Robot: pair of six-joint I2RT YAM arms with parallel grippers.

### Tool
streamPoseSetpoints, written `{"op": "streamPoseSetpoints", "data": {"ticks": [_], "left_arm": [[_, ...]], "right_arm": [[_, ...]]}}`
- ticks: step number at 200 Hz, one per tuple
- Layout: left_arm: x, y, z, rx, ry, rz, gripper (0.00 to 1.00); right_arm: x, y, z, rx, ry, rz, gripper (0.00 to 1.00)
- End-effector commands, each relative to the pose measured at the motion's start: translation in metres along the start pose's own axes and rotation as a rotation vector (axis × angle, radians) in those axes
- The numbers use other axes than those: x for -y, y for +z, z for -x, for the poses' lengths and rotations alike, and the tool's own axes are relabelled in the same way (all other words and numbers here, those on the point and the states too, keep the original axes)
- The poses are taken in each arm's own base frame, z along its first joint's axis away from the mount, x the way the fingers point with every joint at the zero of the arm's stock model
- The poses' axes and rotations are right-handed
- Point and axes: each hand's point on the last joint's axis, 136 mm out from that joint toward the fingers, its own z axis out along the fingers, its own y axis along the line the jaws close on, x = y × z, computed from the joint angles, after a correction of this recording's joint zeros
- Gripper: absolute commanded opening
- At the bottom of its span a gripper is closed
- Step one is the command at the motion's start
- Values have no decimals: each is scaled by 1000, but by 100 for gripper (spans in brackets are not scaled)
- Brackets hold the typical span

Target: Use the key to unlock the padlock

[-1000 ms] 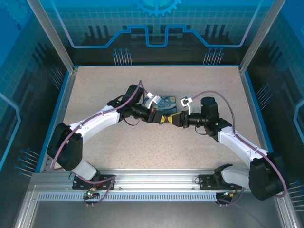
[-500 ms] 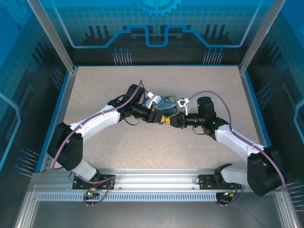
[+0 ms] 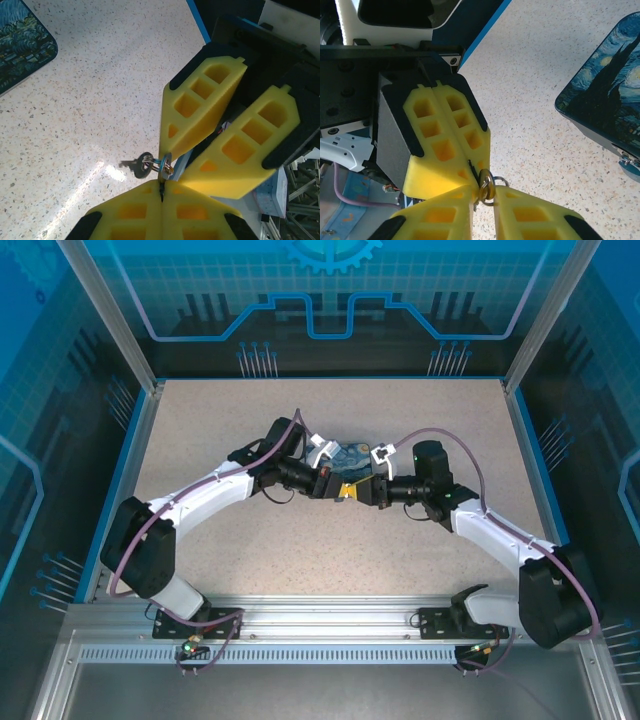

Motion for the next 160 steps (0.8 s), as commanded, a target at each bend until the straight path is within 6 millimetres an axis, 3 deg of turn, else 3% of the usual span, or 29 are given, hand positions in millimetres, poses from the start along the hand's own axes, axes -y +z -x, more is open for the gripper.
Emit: {"op": "streamPoseSetpoints", "data": {"ticks": [1,21,91,124,160], "left_arm": [[14,1,2,-16,44,-43,0],[14,0,3,-14,45,-43,0],[13,0,4,-8,46,-34,0],[10,-1,6,17,48,-15,36],[9,-5,13,76,40,-4,51]], "right_arm": [[-5,2,6,0,-27,10,12],[-4,2,7,3,-26,4,0],[-3,-3,9,24,-20,-9,0],[1,-7,9,38,-3,-37,0],[12,-8,6,45,40,-79,0]]}}
